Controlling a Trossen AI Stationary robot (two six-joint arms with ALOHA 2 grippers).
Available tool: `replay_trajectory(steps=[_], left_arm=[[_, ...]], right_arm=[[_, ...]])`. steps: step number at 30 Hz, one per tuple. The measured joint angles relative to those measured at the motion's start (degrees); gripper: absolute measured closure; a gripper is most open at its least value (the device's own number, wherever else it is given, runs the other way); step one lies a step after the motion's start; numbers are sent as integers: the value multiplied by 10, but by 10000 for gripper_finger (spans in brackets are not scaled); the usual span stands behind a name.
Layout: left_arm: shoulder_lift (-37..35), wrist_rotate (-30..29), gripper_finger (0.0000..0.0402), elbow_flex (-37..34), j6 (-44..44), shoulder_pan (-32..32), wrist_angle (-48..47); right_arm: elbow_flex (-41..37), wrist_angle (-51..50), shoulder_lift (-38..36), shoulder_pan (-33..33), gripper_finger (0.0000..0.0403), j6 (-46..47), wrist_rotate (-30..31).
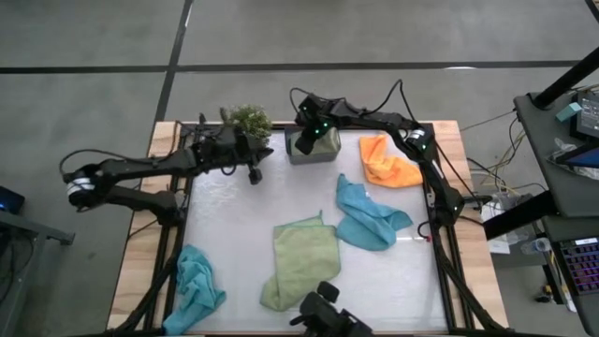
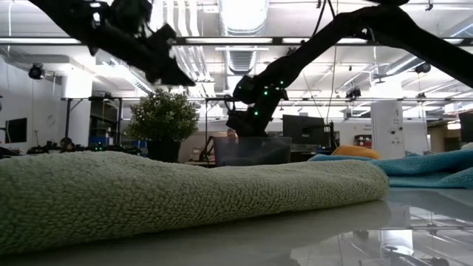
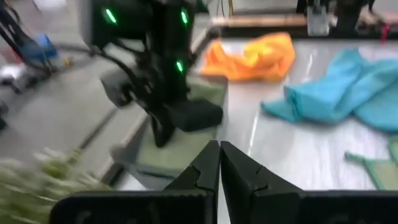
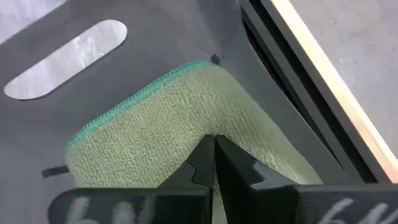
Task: Fold microfiber towels
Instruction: Put the folded green towel into the black bin
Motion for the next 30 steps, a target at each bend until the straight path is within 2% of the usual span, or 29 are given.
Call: replay_trajectory(steps=[12,21,27,30], left_arm=[[144,0,402,5,-11,-24,64],[210,-33,402,5,-11,-24,113],[237,-78,402,5,2,-24,180],[251,-82,402,5,9,-24,207]], right_arm=[[0,26,19,7,394,-1,-70],[12,42,13,9,394,8,-102],[14,14,-22,9,394,-1,-87],[14,-34,-41,8,394,-20,-16]])
